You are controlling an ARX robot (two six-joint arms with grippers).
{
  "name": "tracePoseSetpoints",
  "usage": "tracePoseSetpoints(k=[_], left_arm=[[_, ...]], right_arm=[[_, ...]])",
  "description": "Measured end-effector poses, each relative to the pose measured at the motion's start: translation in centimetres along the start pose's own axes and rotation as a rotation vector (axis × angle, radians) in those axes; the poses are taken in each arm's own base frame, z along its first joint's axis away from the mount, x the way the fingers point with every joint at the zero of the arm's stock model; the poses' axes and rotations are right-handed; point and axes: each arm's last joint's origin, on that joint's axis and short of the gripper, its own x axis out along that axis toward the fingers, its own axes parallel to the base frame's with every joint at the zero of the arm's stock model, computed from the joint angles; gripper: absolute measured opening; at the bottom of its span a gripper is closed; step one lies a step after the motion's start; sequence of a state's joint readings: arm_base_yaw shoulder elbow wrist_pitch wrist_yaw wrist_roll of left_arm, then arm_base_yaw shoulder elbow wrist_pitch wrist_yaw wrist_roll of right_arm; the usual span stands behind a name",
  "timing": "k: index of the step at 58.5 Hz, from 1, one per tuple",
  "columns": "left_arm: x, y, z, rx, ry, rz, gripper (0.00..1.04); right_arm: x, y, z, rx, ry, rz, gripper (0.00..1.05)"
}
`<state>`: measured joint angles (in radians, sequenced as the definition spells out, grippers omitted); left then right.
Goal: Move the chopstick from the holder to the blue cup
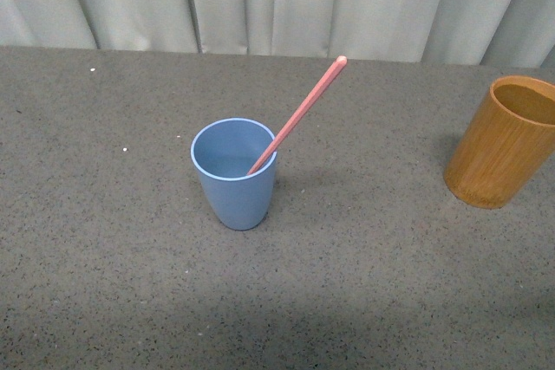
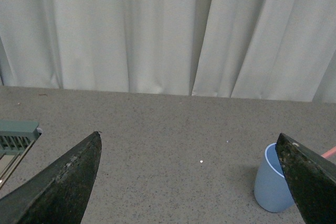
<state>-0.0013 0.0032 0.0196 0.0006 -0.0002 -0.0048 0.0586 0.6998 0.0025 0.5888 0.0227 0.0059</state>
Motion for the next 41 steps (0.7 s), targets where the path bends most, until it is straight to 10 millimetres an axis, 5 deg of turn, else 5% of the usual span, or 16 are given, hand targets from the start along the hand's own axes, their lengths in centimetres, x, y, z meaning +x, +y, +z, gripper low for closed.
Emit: tracePoseSetpoints(k=[10,35,41], left_arm=[[0.0,0.0,0.0,0.0,0.0,0.0,0.98],[0.0,0.0,0.0,0.0,0.0,0.0,0.98],[0.0,0.0,0.0,0.0,0.0,0.0,0.98]], right_arm=[[-4.2,-0.6,0.7,0.003,-0.093,-0.032,0.01],[-4.4,-0.6,0.8,0.001,-0.109,-0.034,0.01],[-4.4,-0.6,0.8,0.001,-0.109,-0.033,0.16]])
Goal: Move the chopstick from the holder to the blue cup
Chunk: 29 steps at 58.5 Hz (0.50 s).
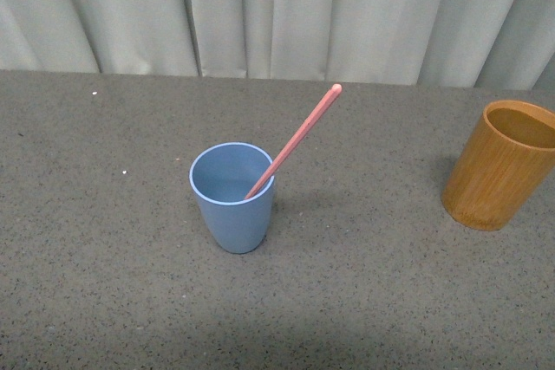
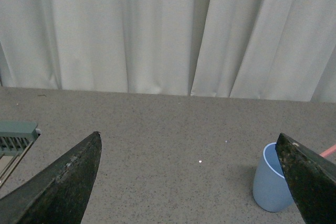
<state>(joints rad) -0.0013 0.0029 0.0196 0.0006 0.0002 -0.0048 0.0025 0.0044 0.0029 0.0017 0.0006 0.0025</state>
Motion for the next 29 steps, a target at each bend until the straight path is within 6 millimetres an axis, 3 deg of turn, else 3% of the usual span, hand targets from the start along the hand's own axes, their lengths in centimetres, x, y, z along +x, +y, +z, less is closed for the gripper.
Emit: tracePoseSetpoints(k=[20,25,29], left_arm=[[0.0,0.0,0.0,0.0,0.0,0.0,0.98],[0.0,0.0,0.0,0.0,0.0,0.0,0.98],[0.0,0.0,0.0,0.0,0.0,0.0,0.98]], right_arm=[[0.0,0.0,0.0,0.0,0.0,0.0,0.76],[0.0,0.0,0.0,0.0,0.0,0.0,0.95],[0.0,0.0,0.0,0.0,0.0,0.0,0.95]])
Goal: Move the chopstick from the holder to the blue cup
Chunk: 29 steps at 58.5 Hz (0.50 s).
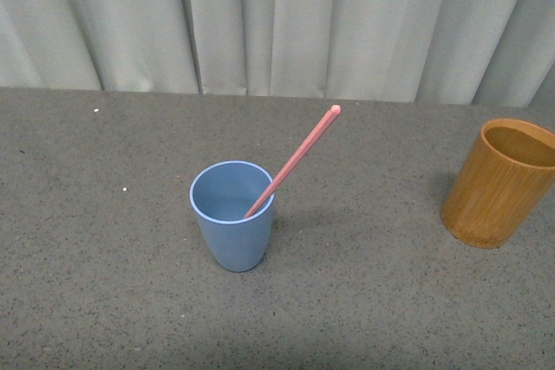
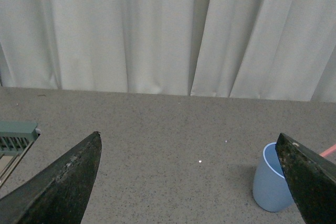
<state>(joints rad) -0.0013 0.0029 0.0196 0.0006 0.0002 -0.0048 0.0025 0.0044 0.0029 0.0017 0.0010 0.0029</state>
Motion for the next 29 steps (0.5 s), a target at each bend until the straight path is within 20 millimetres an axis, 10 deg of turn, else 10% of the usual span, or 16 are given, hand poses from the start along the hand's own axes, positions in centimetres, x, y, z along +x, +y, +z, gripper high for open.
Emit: tracePoseSetpoints(k=[29], left_arm=[[0.0,0.0,0.0,0.0,0.0,0.0,0.98]], right_arm=[[0.0,0.0,0.0,0.0,0.0,0.0,0.95]])
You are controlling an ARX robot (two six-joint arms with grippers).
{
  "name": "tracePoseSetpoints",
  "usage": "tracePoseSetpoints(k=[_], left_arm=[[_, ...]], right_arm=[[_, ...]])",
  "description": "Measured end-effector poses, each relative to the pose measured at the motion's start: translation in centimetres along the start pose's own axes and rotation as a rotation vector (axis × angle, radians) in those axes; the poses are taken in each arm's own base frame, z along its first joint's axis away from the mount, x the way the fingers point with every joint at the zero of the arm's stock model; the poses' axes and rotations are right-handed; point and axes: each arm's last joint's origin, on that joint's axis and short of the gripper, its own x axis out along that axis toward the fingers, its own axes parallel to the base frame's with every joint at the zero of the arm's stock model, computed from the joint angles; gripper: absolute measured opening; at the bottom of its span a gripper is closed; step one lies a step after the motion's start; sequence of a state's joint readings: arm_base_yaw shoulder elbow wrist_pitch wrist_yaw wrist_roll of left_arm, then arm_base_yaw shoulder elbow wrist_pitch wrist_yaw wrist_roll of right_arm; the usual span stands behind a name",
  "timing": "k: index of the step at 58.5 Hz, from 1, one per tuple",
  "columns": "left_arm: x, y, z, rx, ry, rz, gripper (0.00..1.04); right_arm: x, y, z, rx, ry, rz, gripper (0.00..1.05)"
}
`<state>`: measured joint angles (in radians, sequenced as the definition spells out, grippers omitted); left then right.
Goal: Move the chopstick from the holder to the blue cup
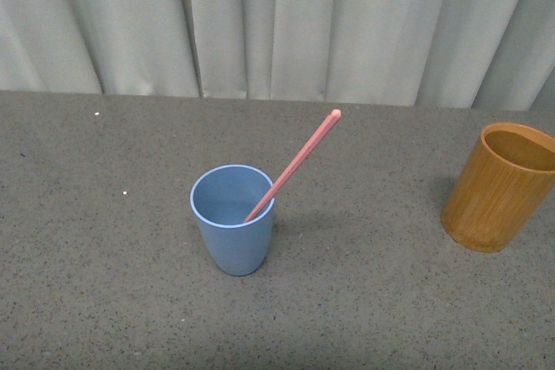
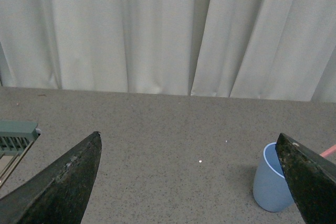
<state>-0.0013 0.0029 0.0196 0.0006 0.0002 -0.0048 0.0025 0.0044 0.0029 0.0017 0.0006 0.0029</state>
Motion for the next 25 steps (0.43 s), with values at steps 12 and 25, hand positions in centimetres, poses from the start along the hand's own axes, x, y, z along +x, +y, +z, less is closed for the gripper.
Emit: tracePoseSetpoints(k=[12,25], left_arm=[[0.0,0.0,0.0,0.0,0.0,0.0,0.98],[0.0,0.0,0.0,0.0,0.0,0.0,0.98]], right_arm=[[0.0,0.0,0.0,0.0,0.0,0.0,0.95],[0.0,0.0,0.0,0.0,0.0,0.0,0.95]])
